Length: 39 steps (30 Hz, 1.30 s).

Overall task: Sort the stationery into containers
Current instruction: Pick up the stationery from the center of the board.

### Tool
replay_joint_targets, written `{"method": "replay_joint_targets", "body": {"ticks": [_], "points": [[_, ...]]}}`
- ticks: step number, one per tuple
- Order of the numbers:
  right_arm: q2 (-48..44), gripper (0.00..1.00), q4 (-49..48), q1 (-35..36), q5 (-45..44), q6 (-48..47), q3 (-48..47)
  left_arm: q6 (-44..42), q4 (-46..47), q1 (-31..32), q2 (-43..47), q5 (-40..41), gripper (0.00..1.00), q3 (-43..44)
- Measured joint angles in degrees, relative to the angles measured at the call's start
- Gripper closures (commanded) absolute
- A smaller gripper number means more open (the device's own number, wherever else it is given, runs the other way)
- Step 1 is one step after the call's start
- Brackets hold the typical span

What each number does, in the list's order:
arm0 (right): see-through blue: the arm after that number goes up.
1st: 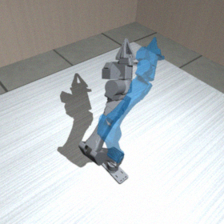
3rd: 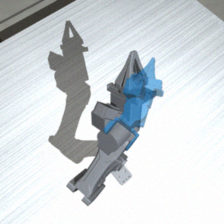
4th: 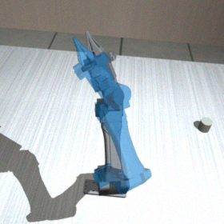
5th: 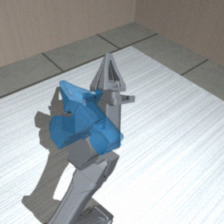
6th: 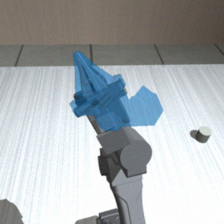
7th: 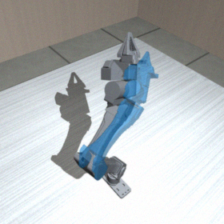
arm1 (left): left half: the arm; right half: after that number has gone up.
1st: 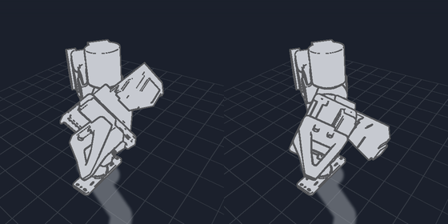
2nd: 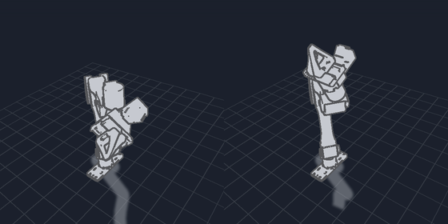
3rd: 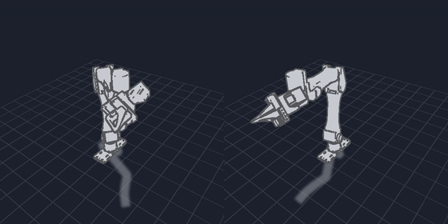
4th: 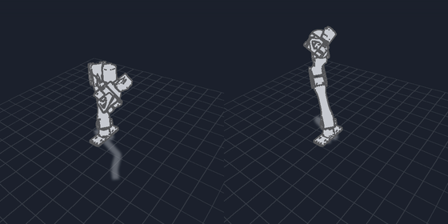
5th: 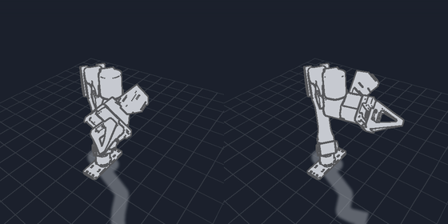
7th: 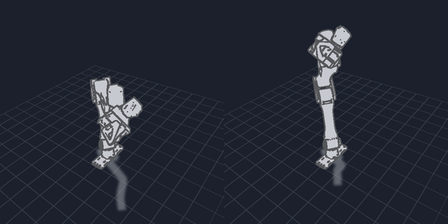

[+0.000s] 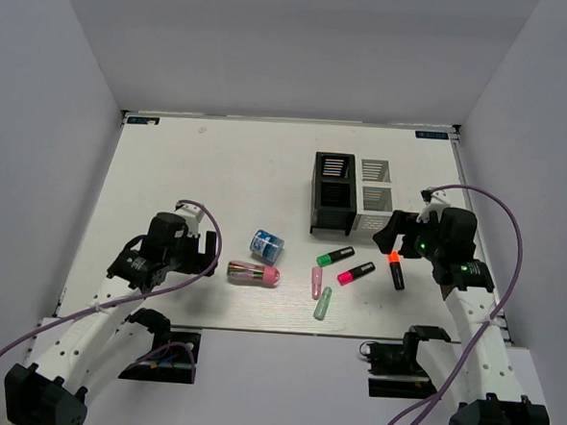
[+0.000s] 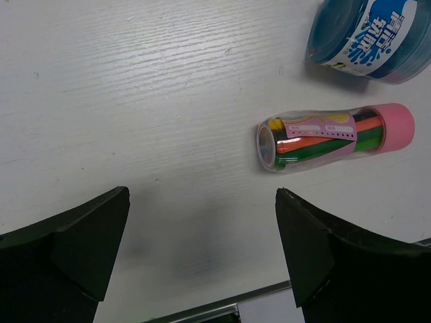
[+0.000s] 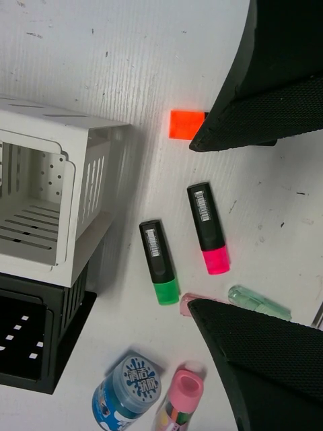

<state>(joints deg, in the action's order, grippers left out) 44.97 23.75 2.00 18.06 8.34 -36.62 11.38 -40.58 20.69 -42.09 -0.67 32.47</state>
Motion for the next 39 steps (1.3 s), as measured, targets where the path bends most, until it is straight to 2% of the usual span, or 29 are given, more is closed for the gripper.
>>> {"method": "replay_joint_targets", "body": {"ticks": [5,7,9,10,11,13,14,15,16,17,18,19,20,23,28,33,39], "points": [[-0.02,0.10,0.02,0.00,1.46,-3.06,0.00,0.00,0.28,-0.02,0.42,-0.96,0.00,-0.13],[-0.02,0.10,0.22,-0.02,3.56,-6.49,0.02,0.15,0.37,-0.02,0.42,-1.25,0.26,-0.13],[-0.02,0.10,1.01,-0.02,5.27,-11.34,0.09,0.42,0.63,-0.02,0.42,-1.73,0.71,-0.17],[0.04,0.10,1.75,0.02,5.29,-13.33,0.09,0.50,0.94,-0.02,0.39,-2.08,1.00,-0.24],[0.20,0.10,2.54,0.02,5.18,-15.15,0.07,0.31,1.22,-0.02,0.35,-2.49,1.00,-0.26],[1.03,0.10,4.59,0.00,4.11,-18.49,-0.17,0.11,2.03,0.00,-0.61,-3.65,1.00,-0.17],[1.57,0.34,5.55,0.00,3.98,-19.91,-0.35,0.13,2.21,0.26,-1.62,-4.31,0.98,0.09],[2.08,0.99,6.47,0.00,4.22,-21.79,-0.46,0.04,2.08,0.68,-3.15,-4.55,0.86,0.63],[2.38,1.00,7.30,0.00,4.85,-23.34,-0.46,-0.46,1.70,1.57,-5.49,-4.35,0.36,1.86],[2.51,1.00,8.13,0.00,5.53,-23.85,-0.48,-1.31,1.33,2.71,-7.78,-4.20,0.15,3.28],[2.51,1.00,8.94,0.00,6.10,-23.91,-0.57,-1.49,0.22,4.35,-10.99,-3.67,0.01,5.68],[2.43,0.47,9.38,0.02,6.60,-24.02,-0.61,-1.86,-0.48,5.88,-13.84,-2.93,0.01,8.24],[2.34,0.10,9.40,0.09,7.02,-23.74,-0.61,-2.21,-0.94,7.23,-16.79,-2.56,0.01,11.04],[2.32,0.09,9.86,0.35,8.33,-24.41,-0.76,-2.69,0.13,11.13,-22.86,-1.36,0.01,17.84],[2.43,0.09,10.95,0.66,9.42,-24.65,-1.66,-3.61,3.78,16.37,-30.01,-0.26,0.01,23.17],[4.07,0.09,12.33,0.81,9.53,-24.63,-2.45,-5.31,5.66,21.79,-41.72,2.93,0.01,29.81],[4.50,0.09,12.81,1.27,9.27,-24.61,-2.51,-5.77,6.82,24.70,-48.17,7.19,0.01,31.80]]}}
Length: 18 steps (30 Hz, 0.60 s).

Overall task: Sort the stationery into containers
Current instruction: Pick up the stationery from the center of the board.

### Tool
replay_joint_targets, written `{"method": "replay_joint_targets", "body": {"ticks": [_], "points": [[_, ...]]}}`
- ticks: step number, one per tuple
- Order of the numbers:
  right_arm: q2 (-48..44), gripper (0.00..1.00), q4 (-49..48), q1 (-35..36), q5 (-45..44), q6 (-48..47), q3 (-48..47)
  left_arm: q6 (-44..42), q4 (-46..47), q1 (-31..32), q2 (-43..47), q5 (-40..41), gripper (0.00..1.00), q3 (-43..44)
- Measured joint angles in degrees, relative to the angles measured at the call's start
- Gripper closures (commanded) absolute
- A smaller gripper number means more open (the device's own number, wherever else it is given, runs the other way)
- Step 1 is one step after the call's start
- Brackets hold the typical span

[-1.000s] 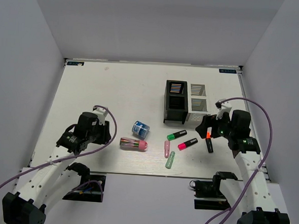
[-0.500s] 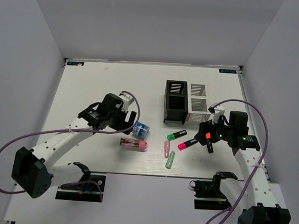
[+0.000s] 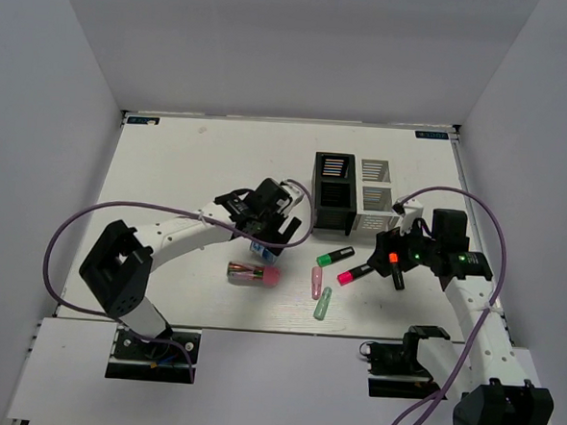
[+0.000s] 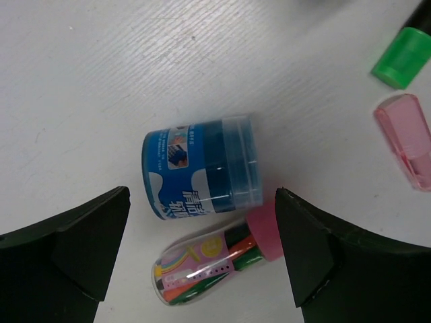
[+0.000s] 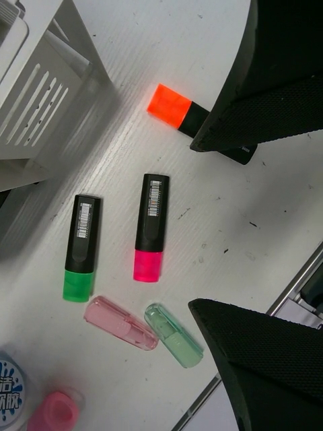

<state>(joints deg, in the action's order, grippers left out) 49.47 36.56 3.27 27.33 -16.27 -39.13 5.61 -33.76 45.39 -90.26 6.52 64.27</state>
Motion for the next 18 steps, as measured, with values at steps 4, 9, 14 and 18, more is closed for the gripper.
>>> {"method": "replay_joint_targets", "body": {"ticks": [4,9,14,18], "points": [[0.02,0.09,0.00,0.39,-0.39,0.13,0.00,0.07,0.31,0.15,-1.03,2.56,0.01,0.39],[0.13,0.09,0.00,0.98,-1.07,0.20,0.00,0.22,0.85,0.87,-1.46,4.90,0.01,0.68],[0.15,0.09,0.00,1.31,-1.73,0.22,0.00,0.83,1.16,1.66,-2.19,5.38,0.01,0.68],[0.15,0.09,-0.02,1.49,-1.95,0.22,0.00,1.46,0.85,2.69,-3.48,5.55,0.01,0.72]]}}
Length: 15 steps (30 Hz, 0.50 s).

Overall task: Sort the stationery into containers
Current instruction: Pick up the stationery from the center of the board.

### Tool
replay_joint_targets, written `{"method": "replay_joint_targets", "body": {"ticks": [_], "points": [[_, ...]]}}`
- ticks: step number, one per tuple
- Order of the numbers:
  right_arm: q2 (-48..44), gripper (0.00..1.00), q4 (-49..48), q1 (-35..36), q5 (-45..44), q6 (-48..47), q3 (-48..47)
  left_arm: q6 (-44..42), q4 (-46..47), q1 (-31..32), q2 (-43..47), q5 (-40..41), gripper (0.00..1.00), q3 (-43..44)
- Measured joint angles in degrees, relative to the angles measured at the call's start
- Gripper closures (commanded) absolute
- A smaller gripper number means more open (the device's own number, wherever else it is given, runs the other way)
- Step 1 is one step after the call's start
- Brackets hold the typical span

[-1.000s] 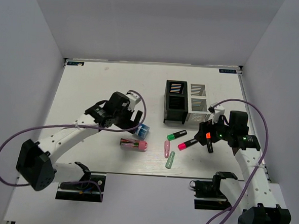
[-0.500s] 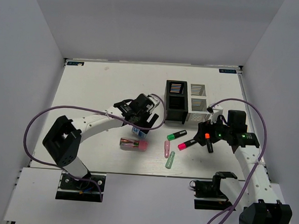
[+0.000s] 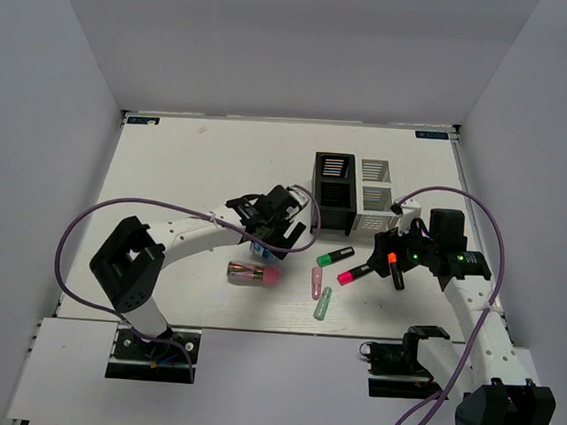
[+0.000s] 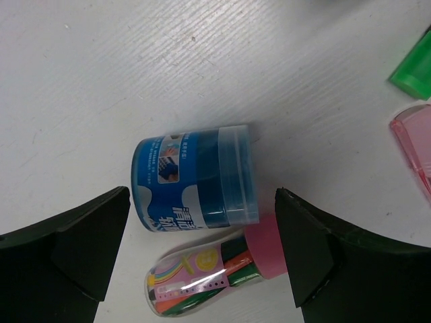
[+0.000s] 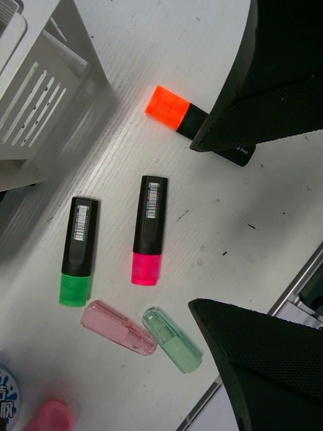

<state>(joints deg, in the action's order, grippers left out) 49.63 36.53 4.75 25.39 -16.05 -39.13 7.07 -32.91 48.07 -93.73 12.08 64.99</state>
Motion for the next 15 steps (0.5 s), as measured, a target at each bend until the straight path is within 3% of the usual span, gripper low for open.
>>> {"method": "replay_joint_targets", "body": {"ticks": [12,15], "points": [[0.00,0.09,0.00,0.52,-0.79,0.02,0.00,2.47,-2.01,0.44,-2.43,1.49,0.05,0.02],[0.00,0.09,0.00,0.52,-0.85,0.02,0.00,2.97,-2.91,0.44,-2.86,2.05,0.14,0.02]]}}
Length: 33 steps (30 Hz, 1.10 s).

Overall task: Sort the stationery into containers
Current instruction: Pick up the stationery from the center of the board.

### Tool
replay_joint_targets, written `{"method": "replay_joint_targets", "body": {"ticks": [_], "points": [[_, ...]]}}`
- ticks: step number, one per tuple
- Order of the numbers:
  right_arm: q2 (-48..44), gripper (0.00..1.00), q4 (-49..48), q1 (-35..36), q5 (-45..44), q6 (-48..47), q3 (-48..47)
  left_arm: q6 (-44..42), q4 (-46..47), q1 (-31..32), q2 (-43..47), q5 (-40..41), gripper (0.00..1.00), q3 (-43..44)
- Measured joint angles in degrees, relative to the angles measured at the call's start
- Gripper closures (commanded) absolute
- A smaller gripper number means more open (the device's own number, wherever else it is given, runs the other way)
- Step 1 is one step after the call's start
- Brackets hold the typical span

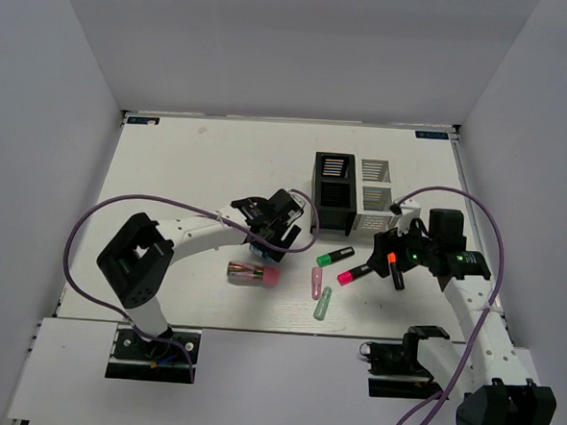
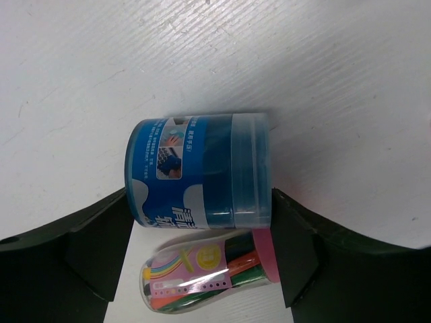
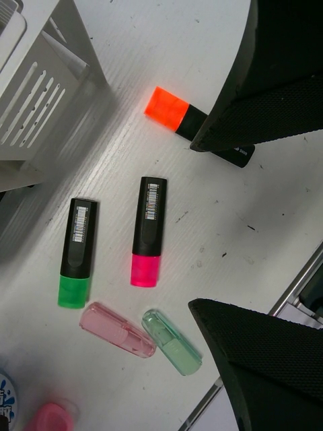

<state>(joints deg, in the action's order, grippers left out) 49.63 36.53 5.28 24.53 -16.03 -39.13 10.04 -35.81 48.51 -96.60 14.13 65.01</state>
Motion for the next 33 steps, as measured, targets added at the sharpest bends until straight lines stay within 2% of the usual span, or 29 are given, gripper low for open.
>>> {"method": "replay_joint_targets", "body": {"ticks": [1,6,7,10,11,13,14,17,18,19,20,21,26,29,33], "points": [[0.00,0.09,0.02,0.00,0.00,0.00,0.00,0.26,-0.09,0.00,-0.09,0.04,0.24,0.00],[0.00,0.09,0.00,0.02,-0.04,0.02,0.00,0.52,-0.66,0.00,-0.48,0.22,0.51,0.59],[0.00,0.09,0.00,0.04,-0.04,0.00,0.00,0.52,-0.76,0.00,-0.61,0.22,0.64,0.74],[-0.02,0.09,0.00,0.11,-0.17,0.02,0.00,0.57,-1.36,0.00,-0.72,0.15,0.83,1.11],[-0.02,0.09,0.00,0.11,-0.20,0.00,0.00,0.57,-1.60,0.00,-0.72,0.11,0.93,1.18],[-0.02,0.14,0.00,0.11,-0.20,0.00,0.00,0.63,-2.23,0.00,-0.72,-0.02,1.00,1.53],[-0.02,0.38,0.00,0.11,-0.17,-0.07,0.00,0.72,-2.67,-0.02,-0.72,-0.09,1.00,1.90],[-0.02,0.92,0.02,0.11,0.07,-0.63,0.00,0.98,-4.33,-0.09,-0.52,-0.66,1.00,4.33],[-0.02,0.99,0.09,0.11,0.11,-0.44,0.00,1.09,-4.63,-0.31,-0.22,-1.07,1.00,5.31],[-0.02,0.89,0.17,0.11,0.28,-0.28,0.00,1.25,-5.09,-0.52,0.20,-1.51,1.00,6.47],[-0.02,0.65,0.24,0.13,0.57,-0.33,0.00,1.57,-5.70,-0.70,0.61,-2.08,1.00,7.89],[-0.02,0.10,0.28,0.15,1.14,-0.09,0.00,2.01,-5.99,-0.98,1.18,-2.99,1.00,9.09],[-1.36,0.10,-1.31,1.07,8.11,-3.58,0.57,8.37,-5.86,-3.85,6.45,-10.12,1.00,14.23],[-3.02,0.10,-4.61,1.75,16.46,-5.53,1.62,16.00,-4.13,-6.40,10.99,-14.25,1.00,14.51],[0.55,0.10,-16.04,2.03,25.94,-3.39,2.29,27.02,-0.37,-9.09,14.47,-18.29,1.00,13.99]]}}
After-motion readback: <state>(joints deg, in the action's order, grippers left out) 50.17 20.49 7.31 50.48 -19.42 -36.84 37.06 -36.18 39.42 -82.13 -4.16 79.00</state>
